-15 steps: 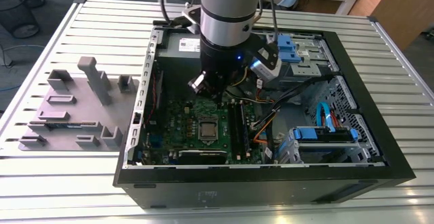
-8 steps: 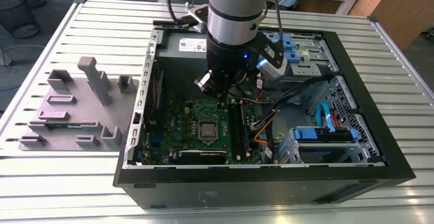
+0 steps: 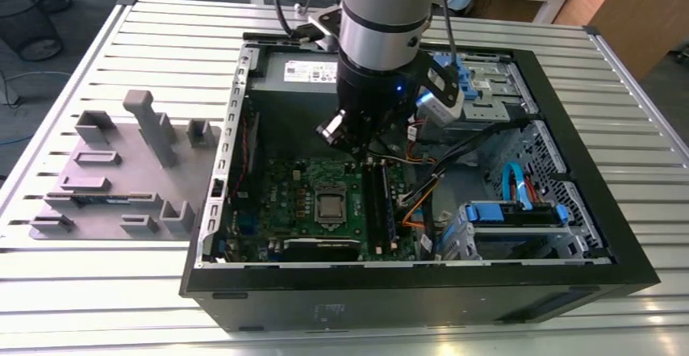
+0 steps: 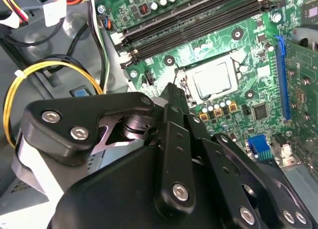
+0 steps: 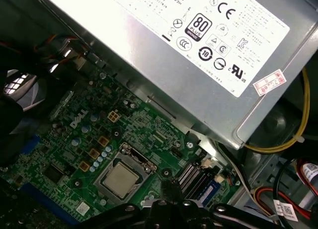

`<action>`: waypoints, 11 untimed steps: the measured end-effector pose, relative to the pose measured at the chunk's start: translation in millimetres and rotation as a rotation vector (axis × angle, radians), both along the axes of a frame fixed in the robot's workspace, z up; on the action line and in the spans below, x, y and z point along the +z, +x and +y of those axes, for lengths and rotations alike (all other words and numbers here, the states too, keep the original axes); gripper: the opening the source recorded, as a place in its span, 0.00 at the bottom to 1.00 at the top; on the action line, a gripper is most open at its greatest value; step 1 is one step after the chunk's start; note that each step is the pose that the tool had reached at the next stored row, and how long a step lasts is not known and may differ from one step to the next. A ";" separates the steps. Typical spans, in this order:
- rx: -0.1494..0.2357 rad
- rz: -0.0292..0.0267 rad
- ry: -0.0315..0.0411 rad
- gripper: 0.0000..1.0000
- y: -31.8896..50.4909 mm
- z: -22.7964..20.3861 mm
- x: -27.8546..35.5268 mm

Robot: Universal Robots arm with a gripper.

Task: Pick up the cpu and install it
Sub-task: 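Install the first cpu locking lever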

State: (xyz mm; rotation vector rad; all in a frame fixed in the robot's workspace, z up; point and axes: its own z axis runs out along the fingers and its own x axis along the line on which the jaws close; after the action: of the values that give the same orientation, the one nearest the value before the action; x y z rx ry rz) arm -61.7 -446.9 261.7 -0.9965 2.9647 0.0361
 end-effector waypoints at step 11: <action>0.000 0.0000 -0.0004 0.11 1.5 3.2 -8.5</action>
State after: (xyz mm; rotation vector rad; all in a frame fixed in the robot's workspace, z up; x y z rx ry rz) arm -60.1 -443.7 253.2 -0.9971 2.9647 0.0355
